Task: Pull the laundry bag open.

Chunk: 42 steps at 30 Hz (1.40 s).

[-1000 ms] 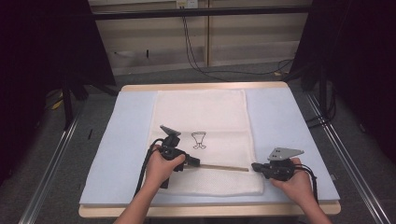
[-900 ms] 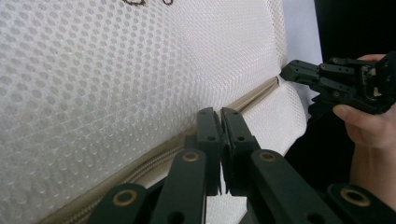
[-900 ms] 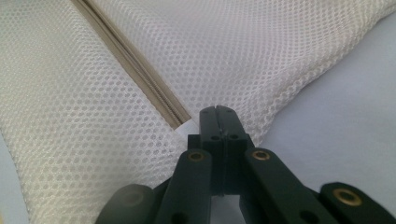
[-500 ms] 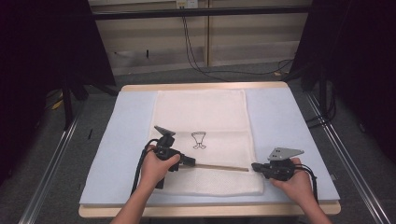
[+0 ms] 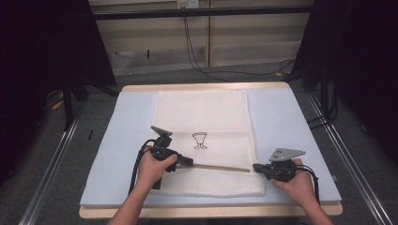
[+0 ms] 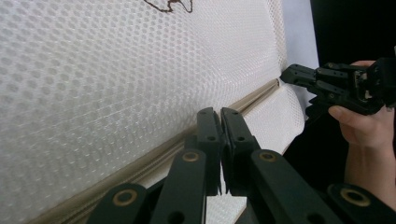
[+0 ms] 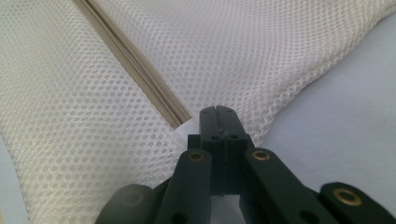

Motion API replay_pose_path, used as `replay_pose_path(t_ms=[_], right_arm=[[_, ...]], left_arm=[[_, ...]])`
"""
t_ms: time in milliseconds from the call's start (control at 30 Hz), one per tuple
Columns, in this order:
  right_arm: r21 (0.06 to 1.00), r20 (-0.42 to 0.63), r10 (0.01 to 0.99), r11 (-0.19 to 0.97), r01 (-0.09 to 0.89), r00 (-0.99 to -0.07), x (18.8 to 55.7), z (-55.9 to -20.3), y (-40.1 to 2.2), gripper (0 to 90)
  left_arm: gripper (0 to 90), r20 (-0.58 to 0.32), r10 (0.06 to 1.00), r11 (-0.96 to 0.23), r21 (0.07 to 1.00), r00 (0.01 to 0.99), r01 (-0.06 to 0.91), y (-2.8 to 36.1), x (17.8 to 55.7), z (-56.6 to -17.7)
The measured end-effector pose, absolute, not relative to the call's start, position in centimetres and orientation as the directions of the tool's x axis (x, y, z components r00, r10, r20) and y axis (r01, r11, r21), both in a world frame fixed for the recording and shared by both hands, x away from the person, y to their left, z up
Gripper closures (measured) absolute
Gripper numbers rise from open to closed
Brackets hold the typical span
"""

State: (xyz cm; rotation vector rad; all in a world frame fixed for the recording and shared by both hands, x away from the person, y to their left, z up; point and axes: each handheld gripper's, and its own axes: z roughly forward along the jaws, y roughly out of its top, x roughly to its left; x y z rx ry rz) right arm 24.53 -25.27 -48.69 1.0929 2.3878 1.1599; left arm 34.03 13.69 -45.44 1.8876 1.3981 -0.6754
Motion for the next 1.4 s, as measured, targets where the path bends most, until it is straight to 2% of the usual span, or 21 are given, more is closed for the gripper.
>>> replay_pose_path(t_ms=[1400], right_arm=[[0.76, 0.091, 0.727, 0.391, 0.519, -0.68, 24.6, -48.7, -25.3, 90.0]], left_arm=[[87.4, -0.749, 0.61, -0.151, 0.208, 0.256, 0.967, 16.5, 34.3, -45.3]])
